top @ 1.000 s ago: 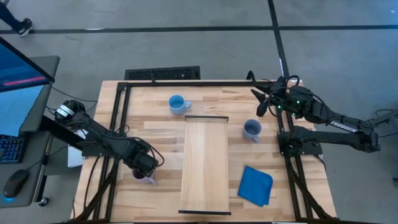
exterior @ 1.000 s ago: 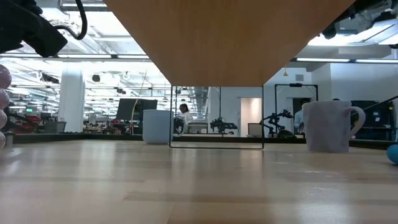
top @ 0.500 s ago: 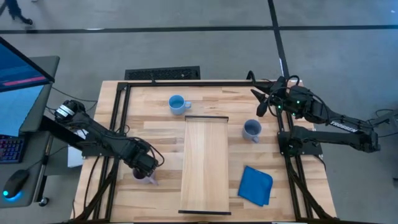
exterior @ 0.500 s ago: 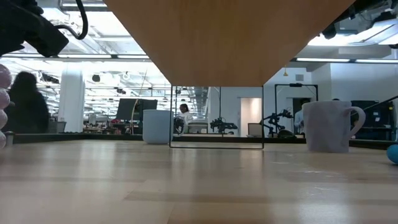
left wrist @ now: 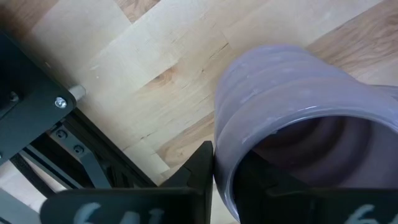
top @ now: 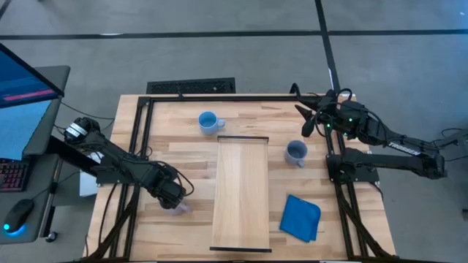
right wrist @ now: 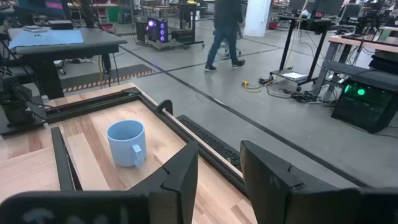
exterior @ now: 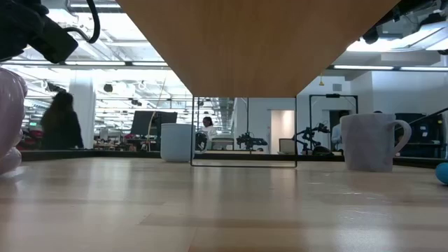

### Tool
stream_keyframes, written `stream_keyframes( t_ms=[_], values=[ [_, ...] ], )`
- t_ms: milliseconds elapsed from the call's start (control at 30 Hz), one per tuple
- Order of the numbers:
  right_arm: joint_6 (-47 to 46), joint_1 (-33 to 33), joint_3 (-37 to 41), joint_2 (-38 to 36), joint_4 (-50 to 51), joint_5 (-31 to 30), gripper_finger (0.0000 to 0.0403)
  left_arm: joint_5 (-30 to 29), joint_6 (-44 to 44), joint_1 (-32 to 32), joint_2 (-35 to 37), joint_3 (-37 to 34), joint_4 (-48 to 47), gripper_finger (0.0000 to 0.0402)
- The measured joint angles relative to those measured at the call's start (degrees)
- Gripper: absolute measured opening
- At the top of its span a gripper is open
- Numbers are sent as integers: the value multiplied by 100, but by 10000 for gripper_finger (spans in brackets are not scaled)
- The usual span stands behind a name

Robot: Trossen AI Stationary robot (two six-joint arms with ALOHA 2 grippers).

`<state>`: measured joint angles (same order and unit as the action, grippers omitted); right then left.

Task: Stack small to large cups/mugs on shelf
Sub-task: Put the purple mug on the shelf

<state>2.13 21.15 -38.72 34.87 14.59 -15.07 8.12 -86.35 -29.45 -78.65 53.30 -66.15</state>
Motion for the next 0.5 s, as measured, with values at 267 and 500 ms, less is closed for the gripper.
stream_keyframes(
  t_ms=[267, 500],
  values=[
    [-2, 0, 0, -1, 2, 0, 143, -245, 13, -2, -2, 2, 9, 38],
    [-6, 0, 0, 0, 2, 0, 143, -269, 11, -2, -2, 2, 13, 39]
  ],
)
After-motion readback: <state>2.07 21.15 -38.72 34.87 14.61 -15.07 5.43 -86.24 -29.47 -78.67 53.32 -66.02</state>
